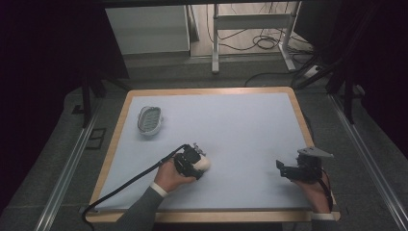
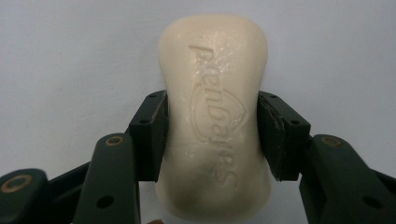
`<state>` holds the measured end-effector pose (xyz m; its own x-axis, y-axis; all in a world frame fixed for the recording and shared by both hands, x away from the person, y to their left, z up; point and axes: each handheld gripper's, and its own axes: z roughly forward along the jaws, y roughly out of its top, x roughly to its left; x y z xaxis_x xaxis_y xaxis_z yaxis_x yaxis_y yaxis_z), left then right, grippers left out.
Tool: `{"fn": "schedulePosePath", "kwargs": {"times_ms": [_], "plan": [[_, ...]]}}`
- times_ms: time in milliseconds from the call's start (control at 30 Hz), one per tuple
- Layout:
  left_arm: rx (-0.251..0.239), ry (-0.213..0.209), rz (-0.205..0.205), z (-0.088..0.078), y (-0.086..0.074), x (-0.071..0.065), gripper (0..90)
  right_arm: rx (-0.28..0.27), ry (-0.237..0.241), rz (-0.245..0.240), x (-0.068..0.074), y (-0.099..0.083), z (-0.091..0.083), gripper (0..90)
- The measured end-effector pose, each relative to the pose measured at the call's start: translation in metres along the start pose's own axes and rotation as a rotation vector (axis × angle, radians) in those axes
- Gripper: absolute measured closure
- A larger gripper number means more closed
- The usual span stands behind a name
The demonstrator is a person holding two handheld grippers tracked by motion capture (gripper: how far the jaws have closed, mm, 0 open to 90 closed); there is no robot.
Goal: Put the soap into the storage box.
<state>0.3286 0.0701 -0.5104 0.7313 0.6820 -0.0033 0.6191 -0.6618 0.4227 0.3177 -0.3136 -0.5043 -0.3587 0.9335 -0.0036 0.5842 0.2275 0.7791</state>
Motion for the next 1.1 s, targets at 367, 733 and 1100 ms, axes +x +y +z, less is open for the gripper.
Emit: {"fn": "schedulePosePath", "kwargs": {"times_ms": [367,733,1100], "plan": [[0.011,-0.013,0.015,-0.003,-0.001,0.002,49.4,-0.001,-0.004,0.002,-0.001,0.0,0.0,4.8],[-0.031,-0.012,-0.008,-0.02,0.0,0.012,49.4,-0.003,-0.004,0.004,-0.002,0.0,-0.001,4.9],[-0.046,0.003,-0.024,-0.037,0.0,0.027,49.4,-0.003,-0.007,0.006,-0.002,-0.001,-0.001,4.9]]}}
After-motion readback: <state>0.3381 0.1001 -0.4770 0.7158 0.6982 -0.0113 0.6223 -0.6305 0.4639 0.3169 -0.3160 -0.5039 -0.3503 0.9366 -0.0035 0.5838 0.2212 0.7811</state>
